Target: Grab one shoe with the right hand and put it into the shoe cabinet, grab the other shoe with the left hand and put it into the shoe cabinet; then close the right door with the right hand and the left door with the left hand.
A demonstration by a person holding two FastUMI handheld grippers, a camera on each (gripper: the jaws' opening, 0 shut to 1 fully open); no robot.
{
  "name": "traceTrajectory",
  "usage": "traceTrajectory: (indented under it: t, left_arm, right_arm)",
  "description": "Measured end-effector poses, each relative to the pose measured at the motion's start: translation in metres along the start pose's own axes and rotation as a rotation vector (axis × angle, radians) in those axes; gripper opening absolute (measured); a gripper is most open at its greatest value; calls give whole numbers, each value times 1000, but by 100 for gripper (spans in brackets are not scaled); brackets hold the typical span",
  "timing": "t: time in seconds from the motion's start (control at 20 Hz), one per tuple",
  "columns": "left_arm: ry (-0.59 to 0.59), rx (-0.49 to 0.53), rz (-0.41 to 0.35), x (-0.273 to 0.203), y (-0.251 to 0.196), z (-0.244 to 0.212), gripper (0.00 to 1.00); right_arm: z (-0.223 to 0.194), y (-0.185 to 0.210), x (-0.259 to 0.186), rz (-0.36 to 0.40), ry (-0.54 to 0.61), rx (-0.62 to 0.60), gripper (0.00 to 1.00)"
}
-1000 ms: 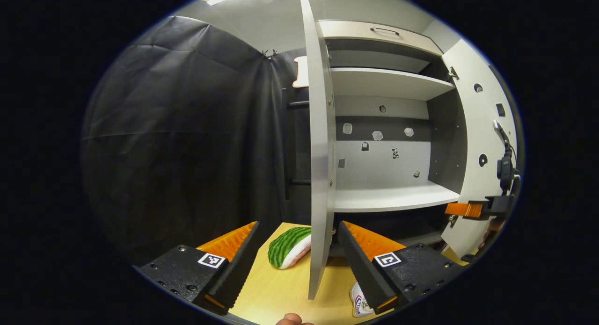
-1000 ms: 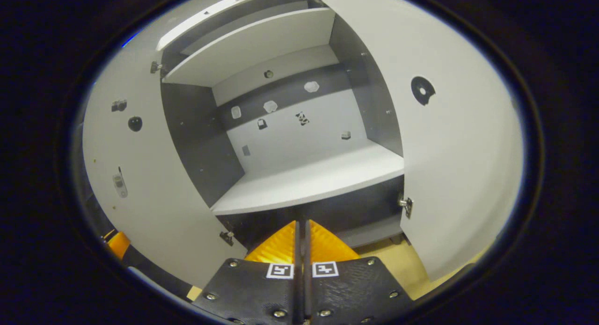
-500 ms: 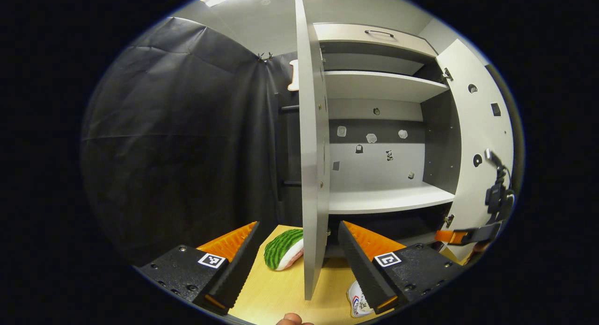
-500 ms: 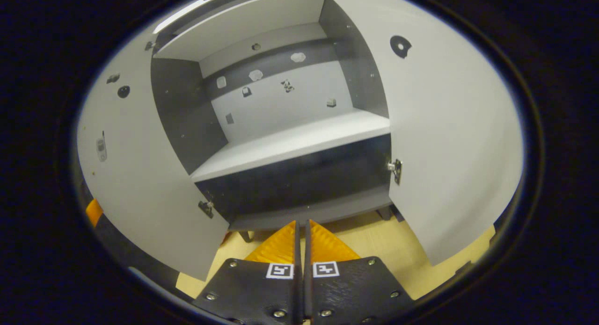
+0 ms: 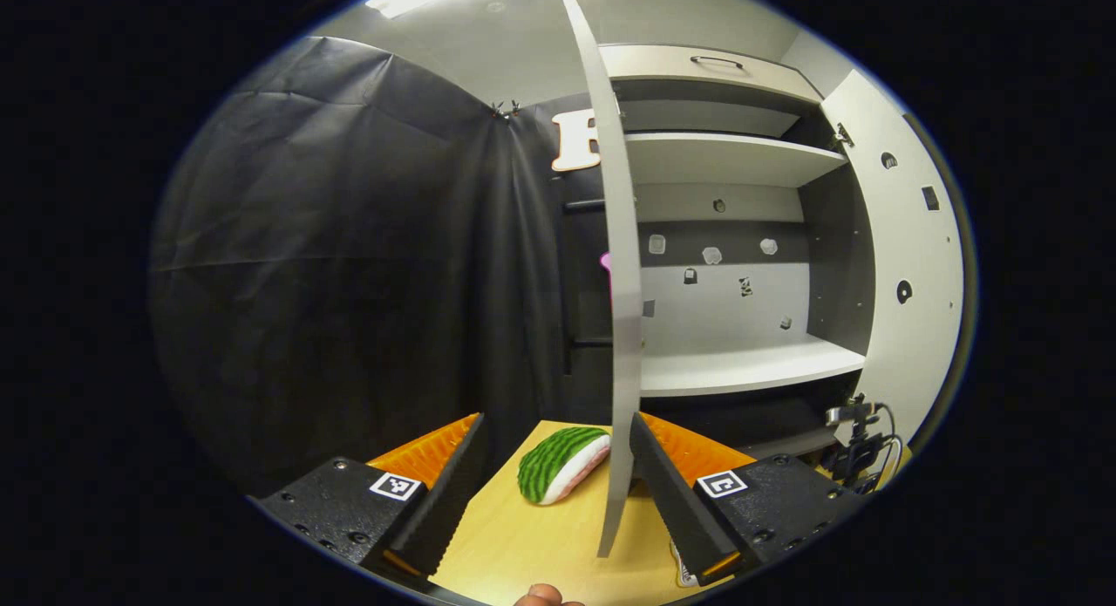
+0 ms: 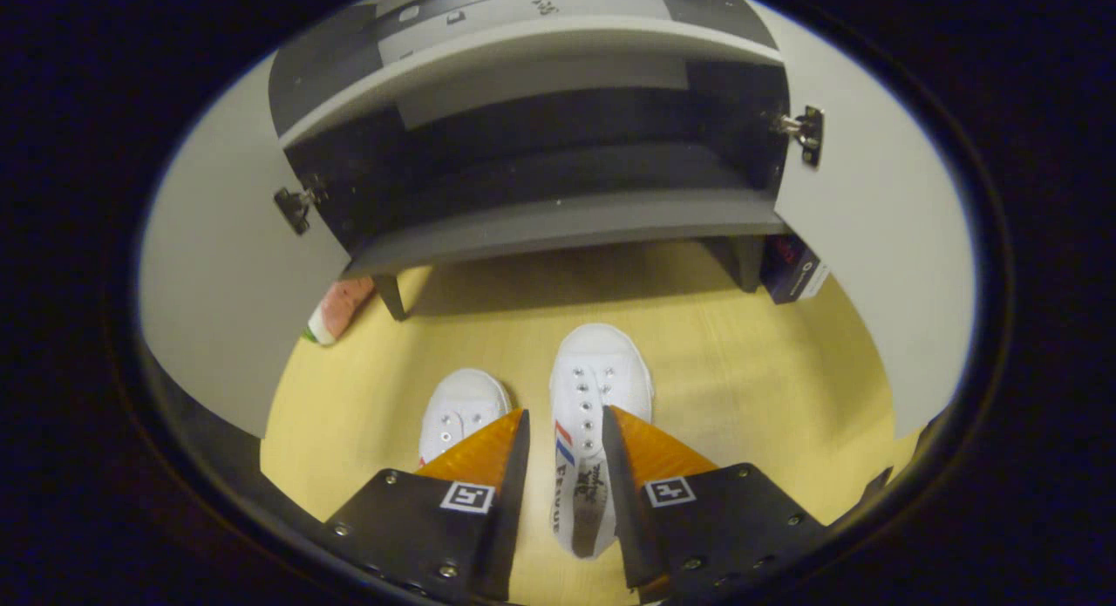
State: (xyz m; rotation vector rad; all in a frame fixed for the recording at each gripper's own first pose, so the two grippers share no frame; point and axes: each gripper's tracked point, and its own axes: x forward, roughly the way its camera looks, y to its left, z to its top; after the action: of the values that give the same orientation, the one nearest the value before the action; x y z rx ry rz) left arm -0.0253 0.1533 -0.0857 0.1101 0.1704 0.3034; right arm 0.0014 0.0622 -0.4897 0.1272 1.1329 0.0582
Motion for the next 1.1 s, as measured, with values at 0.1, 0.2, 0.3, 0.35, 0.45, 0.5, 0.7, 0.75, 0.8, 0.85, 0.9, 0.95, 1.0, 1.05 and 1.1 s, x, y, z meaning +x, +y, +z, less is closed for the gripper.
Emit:
traceTrajectory:
  t: [0.1,0.2,0.3,0.35,0.45,0.5,0.7,0.75,0.8,0.85,0.9,0.95,1.0,1.05,1.1]
  left_arm:
    - [8,3,27,1,10,-2,98]
    - [16,2,55,1,19,-4,98]
    - [24,-4,87,2,28,-5,98]
    - [32,-10,103,2,32,-7,98]
    - [39,-23,125,-1,39,-9,98]
    - [40,-30,134,-1,40,-10,98]
    - [67,-64,148,-8,36,-14,99]
    - [71,-74,152,-11,34,-15,99]
    - [73,-80,158,-14,33,-15,99]
    - [72,-81,174,-17,35,-14,99]
    - [72,-78,200,-19,38,-14,99]
    - [83,-76,226,-22,40,-15,99]
    - [99,-71,246,-25,41,-17,99]
    - [99,-62,267,-29,44,-18,99]
    - [94,-51,286,-31,48,-16,99]
  right_arm:
    - [-17,0,15,-14,50,-41,48]
    - [-33,2,28,-12,101,-57,48]
    - [-41,6,39,5,108,-92,48]
    - [-47,7,45,8,121,-125,48]
    - [-46,7,47,-10,111,-195,48]
    - [-47,7,44,-15,112,-239,39]
    - [-42,-3,44,-46,83,-301,16]
    - [-45,-1,46,-36,92,-240,16]
    - [-44,-3,52,-15,101,-195,1]
    - [-45,-5,41,-9,111,-176,1]
    - [-43,-9,36,0,111,-173,1]
    - [-41,-11,30,21,109,-161,1]
    - [-37,-9,22,58,114,-129,4]
    - [-33,-8,14,92,116,-83,1]
    - [-28,-7,6,118,117,-36,1]
